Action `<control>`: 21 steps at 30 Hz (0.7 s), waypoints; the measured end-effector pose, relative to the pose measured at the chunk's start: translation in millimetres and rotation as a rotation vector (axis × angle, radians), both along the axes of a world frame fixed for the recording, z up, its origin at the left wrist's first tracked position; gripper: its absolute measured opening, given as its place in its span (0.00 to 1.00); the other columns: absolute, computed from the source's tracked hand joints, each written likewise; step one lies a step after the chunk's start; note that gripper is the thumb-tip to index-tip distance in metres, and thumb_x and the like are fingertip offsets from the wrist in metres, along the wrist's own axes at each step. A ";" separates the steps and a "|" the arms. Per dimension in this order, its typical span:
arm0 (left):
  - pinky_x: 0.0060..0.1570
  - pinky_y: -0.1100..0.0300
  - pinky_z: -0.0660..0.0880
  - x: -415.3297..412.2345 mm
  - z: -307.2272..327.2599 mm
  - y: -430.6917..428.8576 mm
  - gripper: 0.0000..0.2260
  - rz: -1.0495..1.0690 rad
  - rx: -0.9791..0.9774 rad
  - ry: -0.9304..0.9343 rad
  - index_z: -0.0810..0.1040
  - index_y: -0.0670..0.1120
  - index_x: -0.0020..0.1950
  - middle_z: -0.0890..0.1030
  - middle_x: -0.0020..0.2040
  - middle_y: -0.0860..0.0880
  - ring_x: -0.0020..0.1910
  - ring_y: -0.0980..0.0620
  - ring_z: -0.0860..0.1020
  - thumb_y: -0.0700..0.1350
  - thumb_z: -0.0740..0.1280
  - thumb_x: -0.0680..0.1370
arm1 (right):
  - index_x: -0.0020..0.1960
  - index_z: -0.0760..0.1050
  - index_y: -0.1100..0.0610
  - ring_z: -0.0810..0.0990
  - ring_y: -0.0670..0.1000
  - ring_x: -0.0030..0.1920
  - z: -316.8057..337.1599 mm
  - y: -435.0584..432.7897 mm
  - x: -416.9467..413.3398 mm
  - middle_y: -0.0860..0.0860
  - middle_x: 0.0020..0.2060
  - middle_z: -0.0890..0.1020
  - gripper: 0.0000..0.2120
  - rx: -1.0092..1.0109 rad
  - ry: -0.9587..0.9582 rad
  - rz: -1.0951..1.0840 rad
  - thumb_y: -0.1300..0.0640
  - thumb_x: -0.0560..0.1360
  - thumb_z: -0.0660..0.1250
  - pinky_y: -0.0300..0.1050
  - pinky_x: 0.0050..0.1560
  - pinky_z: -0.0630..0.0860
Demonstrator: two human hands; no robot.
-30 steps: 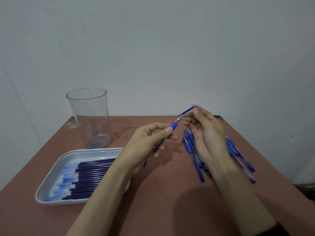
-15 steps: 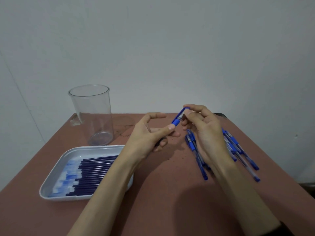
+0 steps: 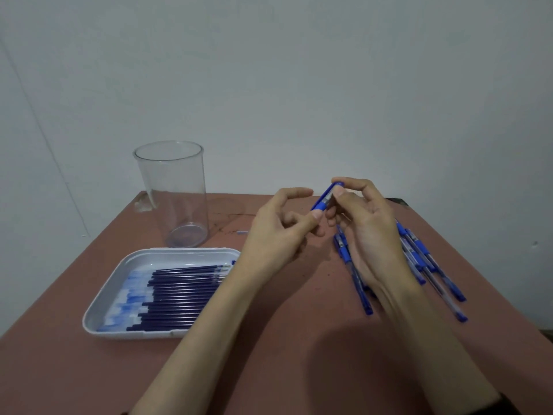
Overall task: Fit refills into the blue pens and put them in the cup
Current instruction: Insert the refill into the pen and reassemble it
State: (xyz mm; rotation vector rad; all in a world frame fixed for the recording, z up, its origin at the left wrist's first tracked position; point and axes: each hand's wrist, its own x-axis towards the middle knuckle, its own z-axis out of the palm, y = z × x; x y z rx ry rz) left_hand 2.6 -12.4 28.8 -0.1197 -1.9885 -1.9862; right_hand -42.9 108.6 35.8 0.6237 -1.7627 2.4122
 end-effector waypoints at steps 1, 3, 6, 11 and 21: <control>0.22 0.67 0.62 -0.4 -0.3 0.9 0.08 0.027 -0.053 0.010 0.77 0.46 0.57 0.78 0.31 0.48 0.23 0.53 0.66 0.41 0.65 0.78 | 0.57 0.77 0.57 0.75 0.47 0.35 -0.1 0.8 0.3 0.50 0.34 0.81 0.09 0.007 -0.012 0.013 0.59 0.77 0.65 0.40 0.40 0.73; 0.24 0.66 0.67 0.6 5.8 -3.0 0.06 0.055 -0.074 0.041 0.79 0.46 0.53 0.76 0.29 0.50 0.24 0.56 0.69 0.41 0.63 0.79 | 0.62 0.74 0.49 0.76 0.46 0.36 -1.1 1.4 -0.5 0.51 0.39 0.84 0.17 -0.001 -0.068 0.036 0.50 0.74 0.66 0.39 0.38 0.74; 0.32 0.68 0.73 3.7 40.7 -25.7 0.04 0.097 0.011 0.129 0.75 0.46 0.49 0.81 0.31 0.53 0.30 0.60 0.77 0.40 0.61 0.80 | 0.65 0.71 0.50 0.76 0.48 0.34 -3.9 -4.3 -0.2 0.52 0.40 0.84 0.25 0.002 -0.148 0.033 0.44 0.70 0.64 0.43 0.35 0.69; 0.40 0.58 0.79 15.7 122.3 -102.4 0.06 0.530 -0.250 0.424 0.68 0.47 0.49 0.79 0.44 0.50 0.38 0.53 0.81 0.38 0.64 0.79 | 0.58 0.75 0.51 0.75 0.47 0.31 -17.2 -23.9 14.7 0.51 0.36 0.83 0.21 0.140 -0.150 0.108 0.43 0.68 0.62 0.40 0.29 0.69; 0.29 0.70 0.69 16.9 96.8 -160.9 0.21 0.644 -0.619 0.051 0.66 0.55 0.64 0.82 0.41 0.46 0.41 0.47 0.80 0.38 0.66 0.76 | 0.75 0.54 0.42 0.71 0.49 0.66 -6.6 -118.6 14.4 0.49 0.68 0.70 0.41 0.678 0.187 0.159 0.44 0.70 0.73 0.46 0.65 0.70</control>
